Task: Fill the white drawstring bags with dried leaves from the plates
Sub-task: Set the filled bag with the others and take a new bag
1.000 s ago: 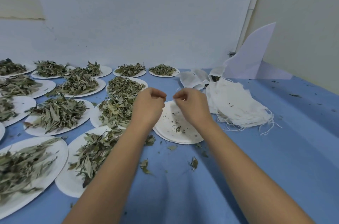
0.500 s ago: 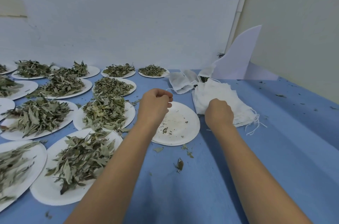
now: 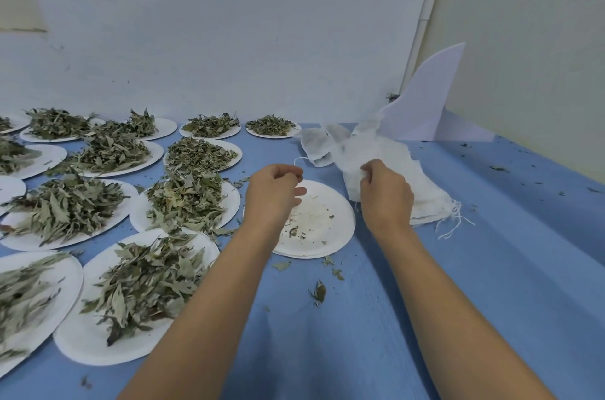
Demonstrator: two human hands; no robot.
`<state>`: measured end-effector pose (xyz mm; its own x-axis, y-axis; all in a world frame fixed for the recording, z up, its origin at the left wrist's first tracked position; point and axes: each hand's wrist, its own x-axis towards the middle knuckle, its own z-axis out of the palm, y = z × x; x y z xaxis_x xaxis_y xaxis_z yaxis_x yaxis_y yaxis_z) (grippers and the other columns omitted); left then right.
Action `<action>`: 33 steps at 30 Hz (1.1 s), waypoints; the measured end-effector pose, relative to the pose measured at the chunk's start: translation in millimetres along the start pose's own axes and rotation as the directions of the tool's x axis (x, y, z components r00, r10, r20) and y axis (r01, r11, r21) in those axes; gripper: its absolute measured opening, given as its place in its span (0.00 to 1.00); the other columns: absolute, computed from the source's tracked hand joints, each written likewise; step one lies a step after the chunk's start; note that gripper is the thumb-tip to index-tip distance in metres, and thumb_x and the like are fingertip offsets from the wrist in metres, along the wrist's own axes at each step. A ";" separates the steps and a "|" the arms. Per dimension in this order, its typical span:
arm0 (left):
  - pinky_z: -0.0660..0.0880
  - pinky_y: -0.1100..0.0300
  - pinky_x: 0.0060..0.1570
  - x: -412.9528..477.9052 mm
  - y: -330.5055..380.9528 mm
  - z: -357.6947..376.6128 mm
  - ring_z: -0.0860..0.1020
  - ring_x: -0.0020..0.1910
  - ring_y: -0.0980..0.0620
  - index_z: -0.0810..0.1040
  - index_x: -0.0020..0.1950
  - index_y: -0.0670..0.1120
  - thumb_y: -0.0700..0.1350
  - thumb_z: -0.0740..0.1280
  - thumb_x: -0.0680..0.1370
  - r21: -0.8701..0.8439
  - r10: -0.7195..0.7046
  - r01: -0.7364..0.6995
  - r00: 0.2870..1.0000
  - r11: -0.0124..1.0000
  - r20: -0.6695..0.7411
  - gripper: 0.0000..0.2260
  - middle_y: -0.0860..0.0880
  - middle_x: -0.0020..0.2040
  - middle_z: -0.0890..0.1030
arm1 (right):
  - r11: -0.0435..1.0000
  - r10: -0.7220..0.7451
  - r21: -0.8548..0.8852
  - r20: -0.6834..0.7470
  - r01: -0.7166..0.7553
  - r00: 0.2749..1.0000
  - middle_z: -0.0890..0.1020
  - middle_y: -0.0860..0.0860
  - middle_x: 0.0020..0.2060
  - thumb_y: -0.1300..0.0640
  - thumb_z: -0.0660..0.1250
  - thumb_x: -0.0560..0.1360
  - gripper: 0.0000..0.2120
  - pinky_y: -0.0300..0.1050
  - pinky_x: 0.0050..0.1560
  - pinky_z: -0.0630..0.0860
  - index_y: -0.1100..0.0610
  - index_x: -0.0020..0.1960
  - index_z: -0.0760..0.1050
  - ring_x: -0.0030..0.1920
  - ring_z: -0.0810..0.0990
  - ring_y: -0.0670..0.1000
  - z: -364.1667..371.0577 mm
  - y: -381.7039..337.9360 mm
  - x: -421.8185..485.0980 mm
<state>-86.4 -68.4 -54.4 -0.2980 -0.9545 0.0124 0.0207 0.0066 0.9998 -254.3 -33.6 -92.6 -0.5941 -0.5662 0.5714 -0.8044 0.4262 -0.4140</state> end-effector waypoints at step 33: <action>0.77 0.55 0.44 8.9 5.2 -53.8 0.79 0.43 0.50 0.73 0.42 0.51 0.47 0.69 0.77 -0.357 -0.013 -0.141 0.919 0.924 -0.395 0.06 0.52 0.42 0.79 | 0.383 -0.266 0.662 0.747 -0.644 0.610 0.85 0.56 0.40 0.68 0.70 0.72 0.06 0.32 0.29 0.72 0.61 0.45 0.82 0.28 0.76 0.43 -33.1 -48.9 2.8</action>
<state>-37.6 -93.0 -50.0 0.1028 -0.9947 -0.0082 0.4013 0.0339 0.9153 -216.3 -32.7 -47.3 -0.1546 -0.9855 -0.0705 0.0682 0.0605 -0.9958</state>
